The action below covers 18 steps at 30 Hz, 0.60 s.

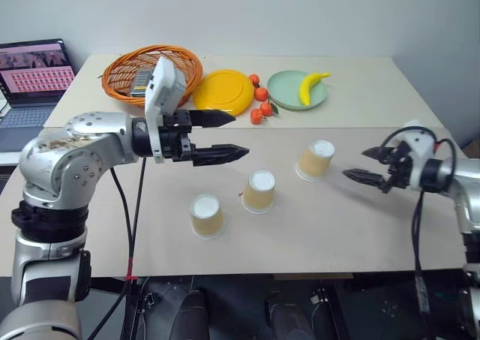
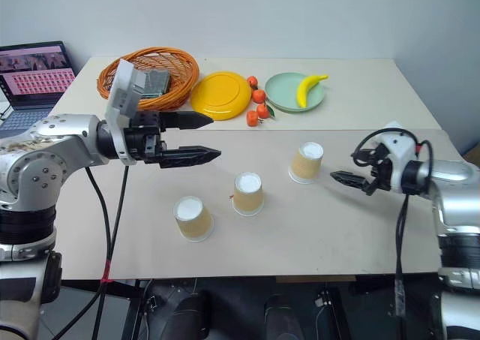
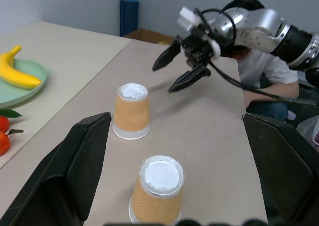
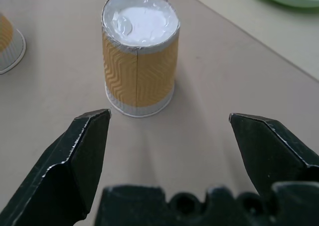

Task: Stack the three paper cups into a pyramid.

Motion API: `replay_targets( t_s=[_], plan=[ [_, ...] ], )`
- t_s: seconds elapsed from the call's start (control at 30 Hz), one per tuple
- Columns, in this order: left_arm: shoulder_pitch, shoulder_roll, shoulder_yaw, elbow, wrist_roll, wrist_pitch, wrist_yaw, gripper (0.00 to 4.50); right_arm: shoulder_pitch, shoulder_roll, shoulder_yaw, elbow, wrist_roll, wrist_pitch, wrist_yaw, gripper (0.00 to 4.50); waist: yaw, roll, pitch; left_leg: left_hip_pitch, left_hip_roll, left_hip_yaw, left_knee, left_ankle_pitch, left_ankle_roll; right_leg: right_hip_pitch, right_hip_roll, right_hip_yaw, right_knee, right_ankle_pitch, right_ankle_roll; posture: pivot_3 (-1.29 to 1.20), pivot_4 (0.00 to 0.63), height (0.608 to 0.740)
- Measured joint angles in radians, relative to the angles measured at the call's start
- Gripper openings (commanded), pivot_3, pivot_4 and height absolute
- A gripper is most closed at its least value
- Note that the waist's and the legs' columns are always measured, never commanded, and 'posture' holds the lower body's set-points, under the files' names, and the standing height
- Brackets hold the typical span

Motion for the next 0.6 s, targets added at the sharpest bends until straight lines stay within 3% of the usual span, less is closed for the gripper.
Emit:
replay_targets(
  t_s=[0.23,0.6],
  plan=[
    [0.031,0.021,0.034,-0.041,-0.009,0.018,0.039,4.50,-0.179,0.064,0.086,0.256,-0.063,-0.130,0.022,4.46,-0.003,0.000,0.000,0.000,0.000,0.000,0.000,0.000,0.000,0.000,0.000,0.000,0.000,0.000,0.000,0.00,0.150,0.732],
    [0.073,0.038,0.069,-0.083,-0.024,0.024,0.078,4.50,-0.288,0.114,0.126,0.361,-0.099,-0.202,0.093,4.46,-0.002,0.000,0.000,0.000,0.000,0.000,-0.001,0.000,0.000,0.000,0.000,0.000,0.000,0.000,0.000,0.00,0.150,0.732]
  ],
)
